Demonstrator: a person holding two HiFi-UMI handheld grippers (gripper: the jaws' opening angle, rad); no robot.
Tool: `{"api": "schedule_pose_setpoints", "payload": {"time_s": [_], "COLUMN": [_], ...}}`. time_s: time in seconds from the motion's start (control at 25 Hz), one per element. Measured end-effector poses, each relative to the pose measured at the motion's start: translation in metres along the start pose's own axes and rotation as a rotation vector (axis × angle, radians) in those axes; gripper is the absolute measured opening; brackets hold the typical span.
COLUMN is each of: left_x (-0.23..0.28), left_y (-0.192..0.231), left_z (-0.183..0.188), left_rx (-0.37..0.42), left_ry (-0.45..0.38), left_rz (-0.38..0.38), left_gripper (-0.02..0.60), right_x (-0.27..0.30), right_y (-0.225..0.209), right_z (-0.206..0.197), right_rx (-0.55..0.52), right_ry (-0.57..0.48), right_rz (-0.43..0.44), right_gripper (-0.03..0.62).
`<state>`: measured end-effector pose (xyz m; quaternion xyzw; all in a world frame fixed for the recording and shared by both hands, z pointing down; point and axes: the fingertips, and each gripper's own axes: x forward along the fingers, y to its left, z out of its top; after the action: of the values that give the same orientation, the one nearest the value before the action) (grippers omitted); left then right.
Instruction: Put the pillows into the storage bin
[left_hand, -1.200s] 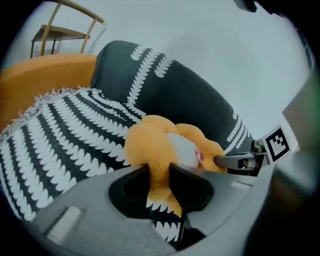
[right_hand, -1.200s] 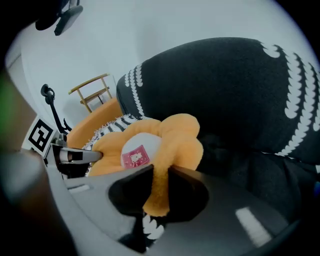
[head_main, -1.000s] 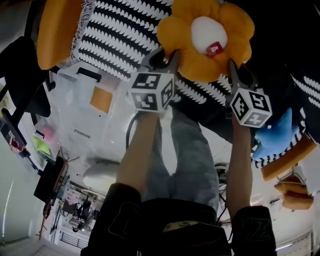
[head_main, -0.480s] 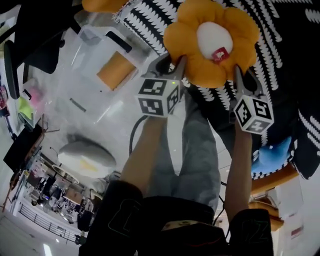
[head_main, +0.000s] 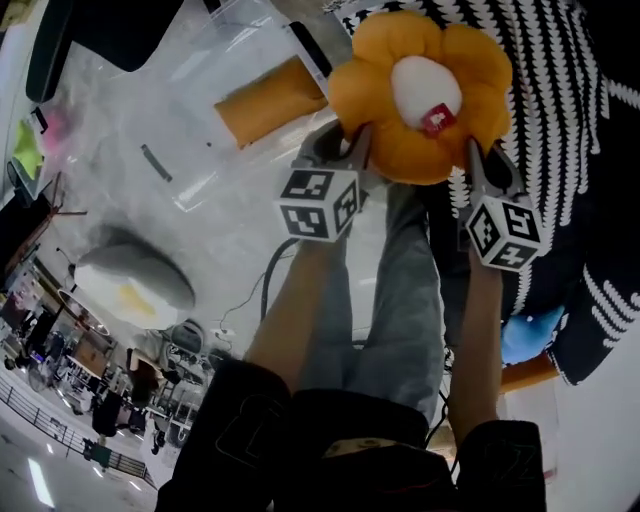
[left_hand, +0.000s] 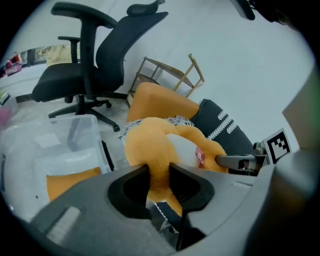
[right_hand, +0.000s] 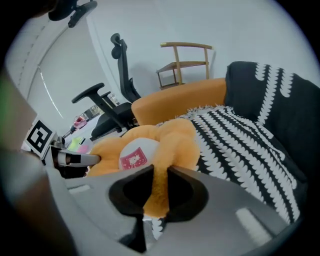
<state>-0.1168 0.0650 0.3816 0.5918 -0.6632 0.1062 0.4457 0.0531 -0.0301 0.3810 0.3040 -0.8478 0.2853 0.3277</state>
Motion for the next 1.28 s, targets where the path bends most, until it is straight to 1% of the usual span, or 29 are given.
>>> {"api": "schedule_pose_setpoints", "payload": {"time_s": [0.04, 0.08, 0.12, 0.16, 0.4, 0.64, 0.72, 0.88, 1.0, 1.04, 1.08, 1.16, 1.2, 1.28], "left_x": [0.012, 0.019, 0.020, 0.016, -0.032, -0.079, -0.092, -0.111, -0.117, -0.118, -0.119, -0.120, -0.120, -0.116], "left_y": [-0.025, -0.038, -0.041, -0.035, 0.038, 0.117, 0.139, 0.174, 0.194, 0.201, 0.208, 0.220, 0.223, 0.221], "left_z": [-0.009, -0.016, -0.021, -0.025, -0.030, -0.056, -0.061, -0.066, -0.061, -0.059, -0.057, -0.057, -0.058, -0.059], "left_rx": [-0.010, -0.022, -0.036, -0.053, -0.174, -0.267, -0.288, -0.317, -0.328, -0.323, -0.311, -0.288, -0.283, -0.279], "left_ry": [-0.011, -0.022, -0.034, -0.045, -0.096, -0.125, -0.130, -0.132, -0.137, -0.137, -0.136, -0.125, -0.118, -0.106], "left_rz": [0.012, 0.025, 0.041, 0.059, 0.159, 0.263, 0.294, 0.337, 0.370, 0.390, 0.415, 0.463, 0.471, 0.447], "left_gripper": [0.110, 0.110, 0.110, 0.110, 0.115, 0.124, 0.126, 0.127, 0.135, 0.146, 0.172, 0.230, 0.247, 0.250], "right_x": [-0.008, -0.012, -0.011, -0.007, 0.026, 0.060, 0.072, 0.093, 0.107, 0.113, 0.119, 0.130, 0.133, 0.134], "right_y": [-0.027, -0.043, -0.046, -0.040, 0.043, 0.128, 0.152, 0.190, 0.208, 0.212, 0.214, 0.218, 0.220, 0.226], "right_z": [-0.005, -0.007, -0.009, -0.009, 0.004, -0.010, -0.014, -0.018, -0.010, -0.007, -0.005, -0.005, -0.006, -0.013], "right_rx": [-0.013, -0.027, -0.042, -0.058, -0.174, -0.261, -0.285, -0.291, -0.284, -0.285, -0.287, -0.288, -0.283, -0.272], "right_ry": [0.000, 0.001, 0.005, 0.013, 0.069, 0.140, 0.162, 0.185, 0.182, 0.177, 0.172, 0.169, 0.171, 0.185], "right_rz": [0.018, 0.036, 0.055, 0.076, 0.186, 0.319, 0.349, 0.380, 0.390, 0.382, 0.367, 0.336, 0.331, 0.345], "right_gripper": [0.057, 0.057, 0.057, 0.057, 0.058, 0.063, 0.065, 0.072, 0.090, 0.104, 0.135, 0.239, 0.242, 0.242]}}
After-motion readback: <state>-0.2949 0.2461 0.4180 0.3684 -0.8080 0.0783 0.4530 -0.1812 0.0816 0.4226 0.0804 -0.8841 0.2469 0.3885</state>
